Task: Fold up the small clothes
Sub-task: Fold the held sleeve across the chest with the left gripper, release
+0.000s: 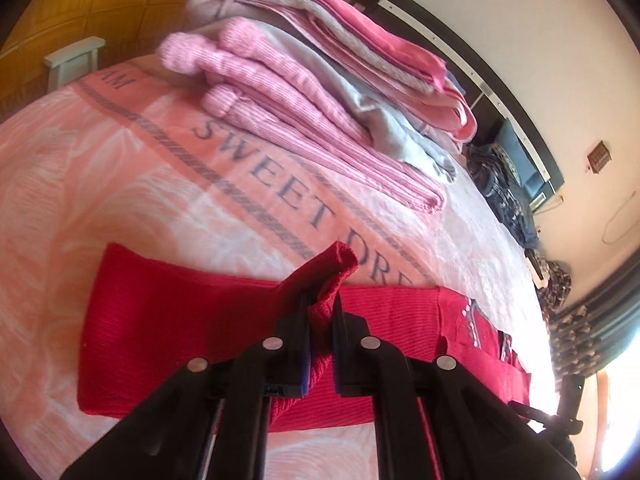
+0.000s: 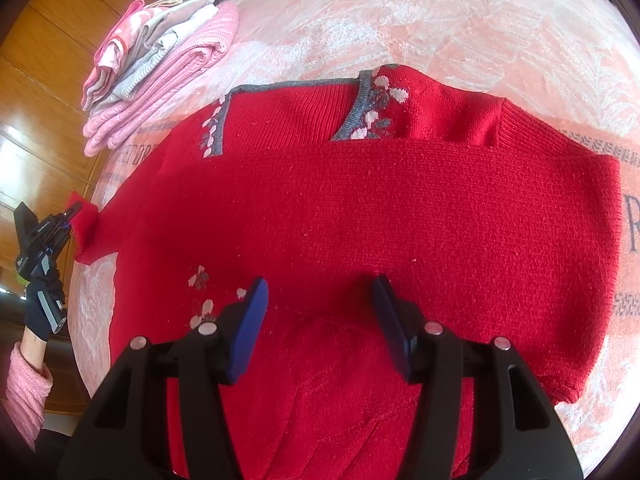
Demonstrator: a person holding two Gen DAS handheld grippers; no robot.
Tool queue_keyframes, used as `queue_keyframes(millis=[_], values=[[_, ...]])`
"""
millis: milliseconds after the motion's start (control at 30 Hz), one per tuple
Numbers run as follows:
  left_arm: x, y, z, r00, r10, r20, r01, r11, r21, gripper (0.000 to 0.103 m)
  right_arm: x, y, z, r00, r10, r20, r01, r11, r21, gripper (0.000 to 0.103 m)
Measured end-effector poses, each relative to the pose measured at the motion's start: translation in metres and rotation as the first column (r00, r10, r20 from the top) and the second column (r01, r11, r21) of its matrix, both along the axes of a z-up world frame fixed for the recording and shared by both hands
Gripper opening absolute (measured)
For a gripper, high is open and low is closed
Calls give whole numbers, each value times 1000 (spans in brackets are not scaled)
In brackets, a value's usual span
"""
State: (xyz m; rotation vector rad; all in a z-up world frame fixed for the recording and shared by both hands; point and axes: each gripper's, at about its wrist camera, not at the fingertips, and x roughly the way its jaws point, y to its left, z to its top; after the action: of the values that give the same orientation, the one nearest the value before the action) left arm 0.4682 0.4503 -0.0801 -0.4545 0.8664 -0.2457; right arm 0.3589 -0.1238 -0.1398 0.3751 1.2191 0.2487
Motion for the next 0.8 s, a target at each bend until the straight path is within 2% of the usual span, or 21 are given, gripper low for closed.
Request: queue_keyframes(millis=[167,433,800], values=[[2,-60,-7,995,-96,-9,96,995,8,8,-4,-3,2,1000,-1,1,1,1000,9,54],[-1,-132,-11,980,-198,-12,198,980,-34,8,-11,-9,4,1000,-5,2,5,1000,16,54],[-12,-230,-18,941,-337,-11,335,939,-81,8,-20,-25,5,1000,-25,3,25,999,24,54]])
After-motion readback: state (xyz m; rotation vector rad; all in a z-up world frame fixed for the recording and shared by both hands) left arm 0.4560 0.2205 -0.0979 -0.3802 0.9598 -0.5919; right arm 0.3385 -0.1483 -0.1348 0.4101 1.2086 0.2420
